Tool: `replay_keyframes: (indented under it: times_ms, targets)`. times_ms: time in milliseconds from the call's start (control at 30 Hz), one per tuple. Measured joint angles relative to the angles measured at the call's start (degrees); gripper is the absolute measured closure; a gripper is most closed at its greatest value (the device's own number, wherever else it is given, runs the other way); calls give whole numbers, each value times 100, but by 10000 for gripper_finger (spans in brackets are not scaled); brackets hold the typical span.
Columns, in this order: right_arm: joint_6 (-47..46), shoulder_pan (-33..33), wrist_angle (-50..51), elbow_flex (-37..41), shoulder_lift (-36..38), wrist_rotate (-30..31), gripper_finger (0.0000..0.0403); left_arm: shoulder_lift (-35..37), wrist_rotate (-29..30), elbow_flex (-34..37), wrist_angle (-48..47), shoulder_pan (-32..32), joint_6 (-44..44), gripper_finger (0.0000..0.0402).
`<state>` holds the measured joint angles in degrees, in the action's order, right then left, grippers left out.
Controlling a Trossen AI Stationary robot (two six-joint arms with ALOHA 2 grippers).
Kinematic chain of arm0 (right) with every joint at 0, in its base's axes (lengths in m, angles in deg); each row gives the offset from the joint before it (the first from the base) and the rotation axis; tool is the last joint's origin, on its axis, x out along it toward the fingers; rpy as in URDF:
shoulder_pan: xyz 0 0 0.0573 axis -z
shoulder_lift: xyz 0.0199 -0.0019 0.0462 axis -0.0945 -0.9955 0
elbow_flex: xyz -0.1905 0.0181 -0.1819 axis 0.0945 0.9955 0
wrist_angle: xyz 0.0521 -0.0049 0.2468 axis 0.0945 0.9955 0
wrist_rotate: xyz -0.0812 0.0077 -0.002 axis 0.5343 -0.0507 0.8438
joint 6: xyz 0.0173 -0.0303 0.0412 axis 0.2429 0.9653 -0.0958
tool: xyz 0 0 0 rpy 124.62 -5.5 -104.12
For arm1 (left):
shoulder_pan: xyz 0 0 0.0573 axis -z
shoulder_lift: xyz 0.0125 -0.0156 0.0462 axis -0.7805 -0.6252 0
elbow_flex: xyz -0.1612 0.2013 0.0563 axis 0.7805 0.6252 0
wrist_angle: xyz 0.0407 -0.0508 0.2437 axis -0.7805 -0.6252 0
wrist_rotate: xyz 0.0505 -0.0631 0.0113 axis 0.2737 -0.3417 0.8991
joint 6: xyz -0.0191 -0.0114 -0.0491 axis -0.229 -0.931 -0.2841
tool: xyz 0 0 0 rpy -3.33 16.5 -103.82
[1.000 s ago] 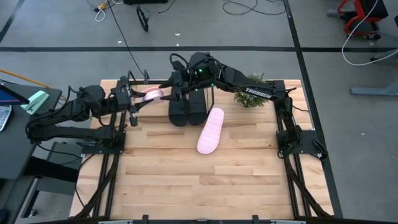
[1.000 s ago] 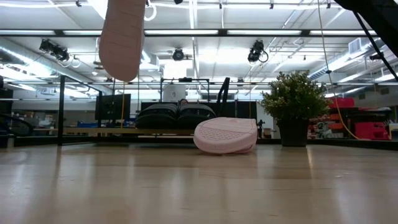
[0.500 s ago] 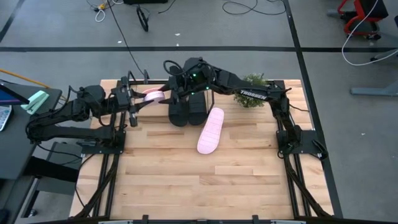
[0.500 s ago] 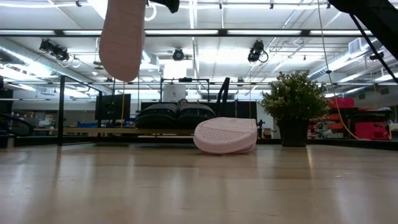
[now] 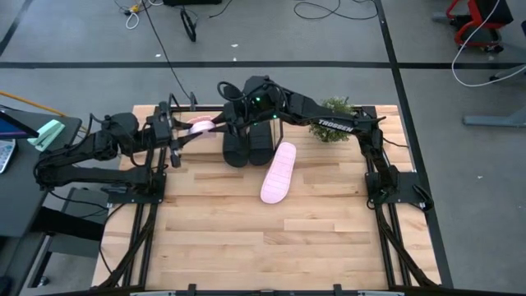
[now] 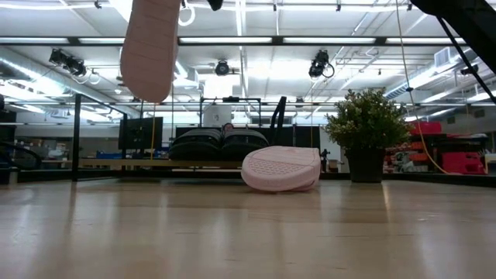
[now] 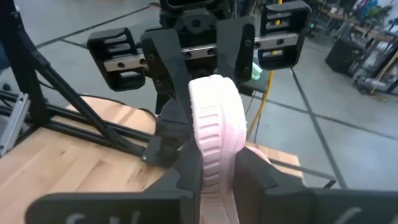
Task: Pick and place slides into the shelf
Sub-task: Put the bottom pink slipper onto the shelf
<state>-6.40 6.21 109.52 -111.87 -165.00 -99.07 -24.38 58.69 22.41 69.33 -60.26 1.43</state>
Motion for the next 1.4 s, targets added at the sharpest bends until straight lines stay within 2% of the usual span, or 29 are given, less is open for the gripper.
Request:
replay_keyframes:
  times_ms: [233, 467, 667, 767, 833, 1067, 1233, 1400]
  targets:
    - [103, -20, -87, 2, 0, 139, 342, 8, 113, -2, 47, 0, -134, 253]
    - [125, 56, -118, 2, 0, 281, 343, 39, 146, -2, 234, 0, -129, 226]
    - [767, 149, -163, 2, -47, 744, 343, 187, 387, -27, 800, 0, -130, 222]
    - [1098, 196, -231, 2, -95, 1100, 344, 239, 581, -191, 806, 4, -130, 226]
    - [1135, 252, -345, 2, -140, 1081, 344, 270, 659, -375, 794, 4, -158, 229]
    - [1032, 258, -1450, 2, -708, 977, 345, 262, 840, -923, 704, 2, -126, 226]
    - [1275, 290, -1831, 2, -1075, 1195, 345, 267, 907, -1135, 566, 0, -123, 229]
    - [1772, 291, -2234, 2, -1503, 1685, 345, 267, 908, -1165, 516, 0, -126, 229]
